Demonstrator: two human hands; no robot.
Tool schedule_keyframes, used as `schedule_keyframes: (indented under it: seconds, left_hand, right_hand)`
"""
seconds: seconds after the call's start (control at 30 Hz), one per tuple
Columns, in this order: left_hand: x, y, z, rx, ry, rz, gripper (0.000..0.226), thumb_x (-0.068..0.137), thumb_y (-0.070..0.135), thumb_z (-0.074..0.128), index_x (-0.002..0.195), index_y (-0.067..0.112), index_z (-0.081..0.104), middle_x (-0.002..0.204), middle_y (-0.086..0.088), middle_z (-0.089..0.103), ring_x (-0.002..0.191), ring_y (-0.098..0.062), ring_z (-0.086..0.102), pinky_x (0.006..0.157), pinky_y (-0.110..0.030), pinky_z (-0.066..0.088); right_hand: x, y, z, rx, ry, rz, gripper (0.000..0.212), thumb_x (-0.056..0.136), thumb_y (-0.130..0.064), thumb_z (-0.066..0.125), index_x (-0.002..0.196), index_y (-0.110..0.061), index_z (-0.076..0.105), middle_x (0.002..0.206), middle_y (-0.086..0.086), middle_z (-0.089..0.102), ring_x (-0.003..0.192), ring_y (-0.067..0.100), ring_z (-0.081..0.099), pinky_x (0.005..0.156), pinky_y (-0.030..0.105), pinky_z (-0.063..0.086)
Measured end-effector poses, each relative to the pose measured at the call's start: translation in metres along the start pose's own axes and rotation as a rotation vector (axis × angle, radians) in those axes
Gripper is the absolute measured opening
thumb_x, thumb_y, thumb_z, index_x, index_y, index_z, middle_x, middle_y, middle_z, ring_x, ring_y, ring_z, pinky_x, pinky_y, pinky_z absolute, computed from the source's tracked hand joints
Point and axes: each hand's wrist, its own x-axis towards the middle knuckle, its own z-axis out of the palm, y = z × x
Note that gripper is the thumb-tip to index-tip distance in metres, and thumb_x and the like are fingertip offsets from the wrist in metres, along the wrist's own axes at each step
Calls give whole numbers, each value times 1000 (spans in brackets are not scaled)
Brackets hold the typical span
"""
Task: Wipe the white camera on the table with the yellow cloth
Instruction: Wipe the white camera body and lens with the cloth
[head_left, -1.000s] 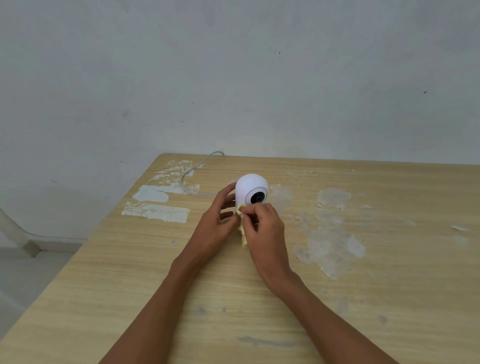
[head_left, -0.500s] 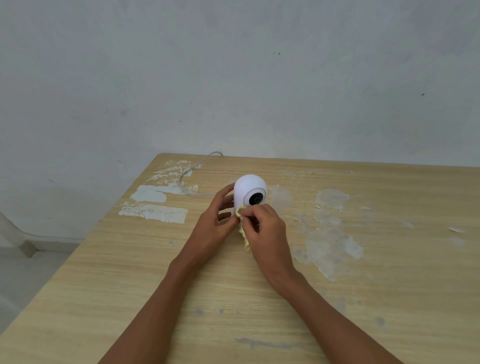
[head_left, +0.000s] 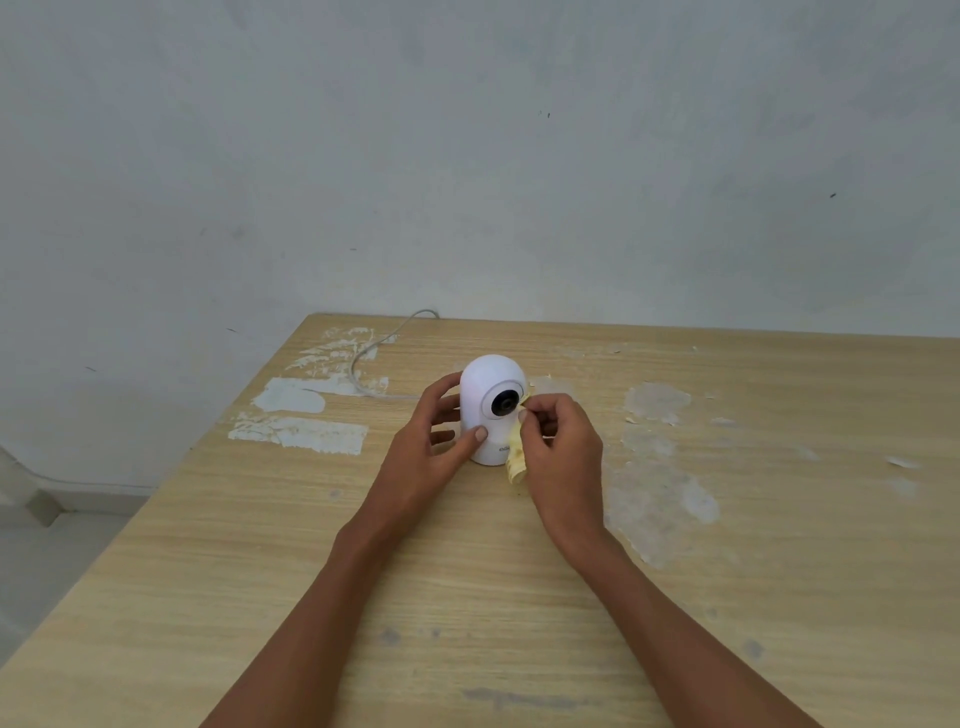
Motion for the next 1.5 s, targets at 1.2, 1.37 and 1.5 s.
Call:
schedule_keyframes:
  seconds: [1.2,1.37,1.5]
  left_hand:
    - [-1,-2,-2,7,-17,31,59,99,27,68,151,40,42,135,11,65,125,-2,63,100,-24,54]
    - [-1,-2,-2,15,-19,38,59,100,24,67,151,38,42,135,10,65,125,-2,63,100,-23,55]
    - [-1,-3,-2,24,-17,38,58,100,26,67,150,40,42,133,10,66,125,-2,63,101,-24,54]
  right_hand:
    - [-7,-3,1,-198,-112,-412,13,96,-4,58,105,-9,67,102,1,60,89,14,62,74,28,54]
    - [-6,-11,4,-220,-105,-454,18,97,-9,54,109,-9,68,103,4,60,92,17,63,76,26,55]
    - [-10,4,2,-326,-181,-473,16,95,-10,57,105,-9,70,100,2,58,87,15,61,73,25,54]
